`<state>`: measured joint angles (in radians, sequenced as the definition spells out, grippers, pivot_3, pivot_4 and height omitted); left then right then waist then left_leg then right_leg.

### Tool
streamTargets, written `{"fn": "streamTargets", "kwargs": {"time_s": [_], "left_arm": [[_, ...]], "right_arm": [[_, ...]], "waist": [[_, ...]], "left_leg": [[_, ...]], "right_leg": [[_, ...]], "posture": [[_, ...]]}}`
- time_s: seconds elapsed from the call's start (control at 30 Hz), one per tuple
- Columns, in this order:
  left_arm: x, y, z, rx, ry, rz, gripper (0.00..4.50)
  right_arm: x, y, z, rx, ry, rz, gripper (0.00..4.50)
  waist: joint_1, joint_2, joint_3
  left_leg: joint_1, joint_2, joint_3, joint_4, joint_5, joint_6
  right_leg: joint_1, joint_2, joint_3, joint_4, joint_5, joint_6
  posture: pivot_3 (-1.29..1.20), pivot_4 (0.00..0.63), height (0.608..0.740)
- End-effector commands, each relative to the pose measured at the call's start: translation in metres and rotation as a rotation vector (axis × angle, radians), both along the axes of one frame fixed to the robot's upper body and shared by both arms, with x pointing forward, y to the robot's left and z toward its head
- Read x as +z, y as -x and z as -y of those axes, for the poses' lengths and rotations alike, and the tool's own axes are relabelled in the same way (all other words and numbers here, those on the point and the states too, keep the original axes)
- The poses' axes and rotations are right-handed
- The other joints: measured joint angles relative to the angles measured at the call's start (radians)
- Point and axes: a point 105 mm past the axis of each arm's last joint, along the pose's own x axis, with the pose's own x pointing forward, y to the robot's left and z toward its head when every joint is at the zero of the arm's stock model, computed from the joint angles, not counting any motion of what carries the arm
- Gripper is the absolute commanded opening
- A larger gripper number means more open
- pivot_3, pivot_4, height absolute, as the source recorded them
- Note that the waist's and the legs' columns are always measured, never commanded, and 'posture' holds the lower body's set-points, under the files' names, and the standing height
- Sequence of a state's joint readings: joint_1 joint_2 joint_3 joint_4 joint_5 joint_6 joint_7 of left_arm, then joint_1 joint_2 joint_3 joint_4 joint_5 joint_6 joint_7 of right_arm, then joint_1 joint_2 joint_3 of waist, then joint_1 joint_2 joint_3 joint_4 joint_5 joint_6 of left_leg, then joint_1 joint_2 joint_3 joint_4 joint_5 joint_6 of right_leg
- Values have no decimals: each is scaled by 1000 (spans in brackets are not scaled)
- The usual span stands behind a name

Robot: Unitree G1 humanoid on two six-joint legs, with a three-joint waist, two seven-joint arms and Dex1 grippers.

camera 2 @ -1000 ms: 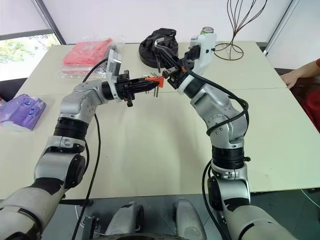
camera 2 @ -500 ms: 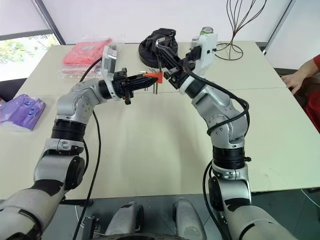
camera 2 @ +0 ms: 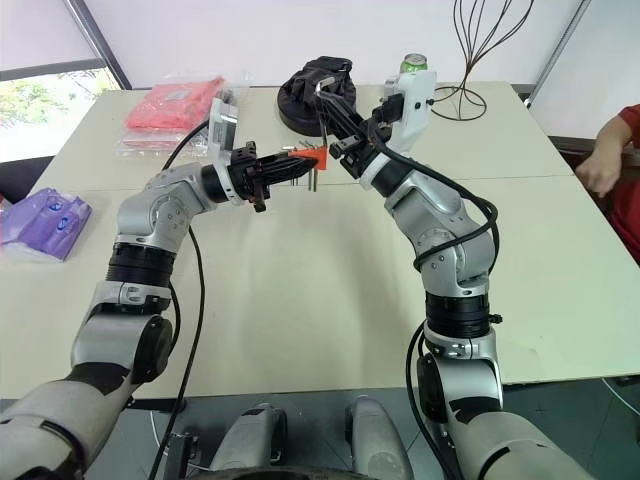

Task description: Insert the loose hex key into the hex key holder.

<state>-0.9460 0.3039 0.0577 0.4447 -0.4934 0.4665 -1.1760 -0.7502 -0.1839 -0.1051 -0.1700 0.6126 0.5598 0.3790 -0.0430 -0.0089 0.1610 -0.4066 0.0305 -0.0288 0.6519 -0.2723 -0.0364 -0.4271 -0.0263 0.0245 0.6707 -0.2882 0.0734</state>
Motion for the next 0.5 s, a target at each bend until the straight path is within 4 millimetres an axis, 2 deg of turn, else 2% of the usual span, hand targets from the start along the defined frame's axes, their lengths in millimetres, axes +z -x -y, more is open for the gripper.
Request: {"fn": "streamTargets", "kwargs": {"time_s": [0.03,0.5], "left_arm": [[18,4,-1,-8,38,74,0],[19,-1,1,13,44,88,0]], "right_arm": [[8,6,0,7,-13,37,39],[5,9,-5,20,-19,27,39]], "waist": [[0,0,0],[0,0,0]], "left_leg": [[0,0,0,0,0,0],[0,0,0,0,0,0]], "right_leg": [[0,0,0,0,0,0],[0,0,0,0,0,0]], "posture": [[0,150,740],[0,150,740]]}}
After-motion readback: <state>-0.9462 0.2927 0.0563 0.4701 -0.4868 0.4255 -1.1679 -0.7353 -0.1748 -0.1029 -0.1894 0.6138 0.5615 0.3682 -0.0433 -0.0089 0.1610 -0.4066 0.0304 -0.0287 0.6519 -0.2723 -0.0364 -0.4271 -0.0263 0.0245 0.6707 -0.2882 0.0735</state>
